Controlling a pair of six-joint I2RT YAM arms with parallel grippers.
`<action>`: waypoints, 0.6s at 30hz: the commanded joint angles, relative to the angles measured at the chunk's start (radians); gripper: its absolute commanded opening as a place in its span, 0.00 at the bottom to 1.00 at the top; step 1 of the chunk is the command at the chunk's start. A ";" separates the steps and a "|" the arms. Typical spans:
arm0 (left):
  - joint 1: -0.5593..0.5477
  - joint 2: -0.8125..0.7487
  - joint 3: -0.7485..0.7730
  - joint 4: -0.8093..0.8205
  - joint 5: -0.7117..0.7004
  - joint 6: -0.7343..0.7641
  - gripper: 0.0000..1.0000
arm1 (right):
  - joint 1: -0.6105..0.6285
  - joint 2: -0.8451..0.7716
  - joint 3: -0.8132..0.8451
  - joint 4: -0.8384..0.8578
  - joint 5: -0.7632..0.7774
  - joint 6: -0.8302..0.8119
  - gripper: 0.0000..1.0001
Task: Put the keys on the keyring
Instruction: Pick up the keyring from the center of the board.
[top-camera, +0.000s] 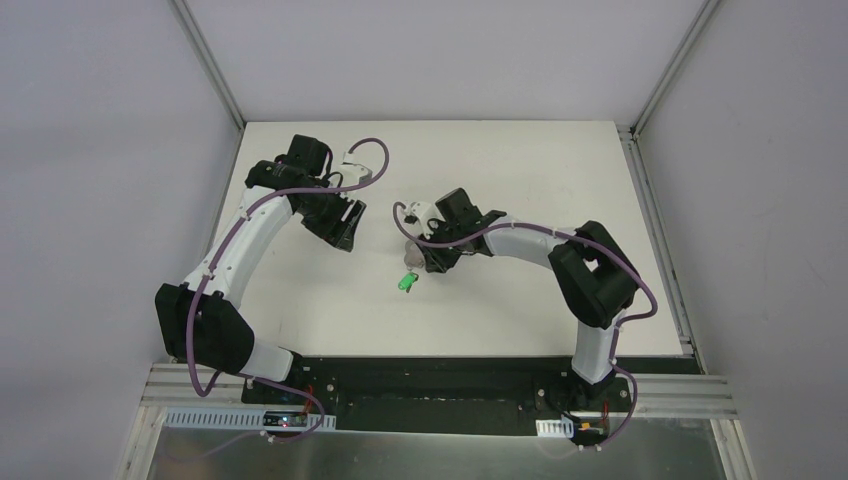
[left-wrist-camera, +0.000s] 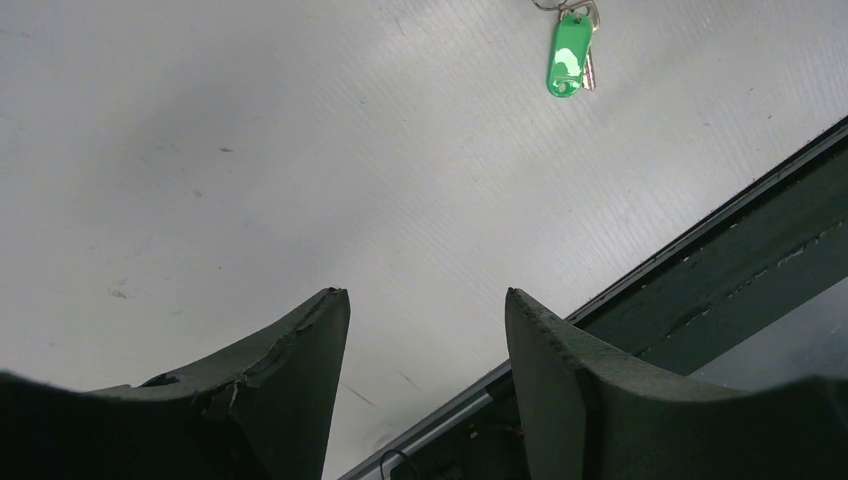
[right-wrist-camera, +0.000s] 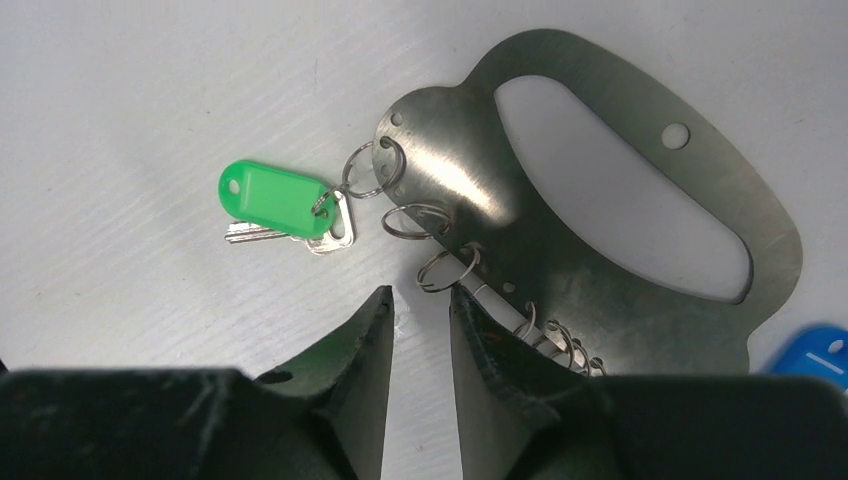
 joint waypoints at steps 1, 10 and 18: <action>-0.001 -0.013 0.007 -0.024 -0.017 0.007 0.60 | 0.014 -0.055 -0.003 0.045 0.029 -0.018 0.30; -0.001 -0.017 0.001 -0.021 -0.017 0.009 0.59 | 0.015 -0.035 0.027 0.034 0.062 0.043 0.32; -0.001 -0.017 0.001 -0.020 -0.016 0.009 0.60 | 0.015 -0.035 0.047 0.019 0.038 0.117 0.37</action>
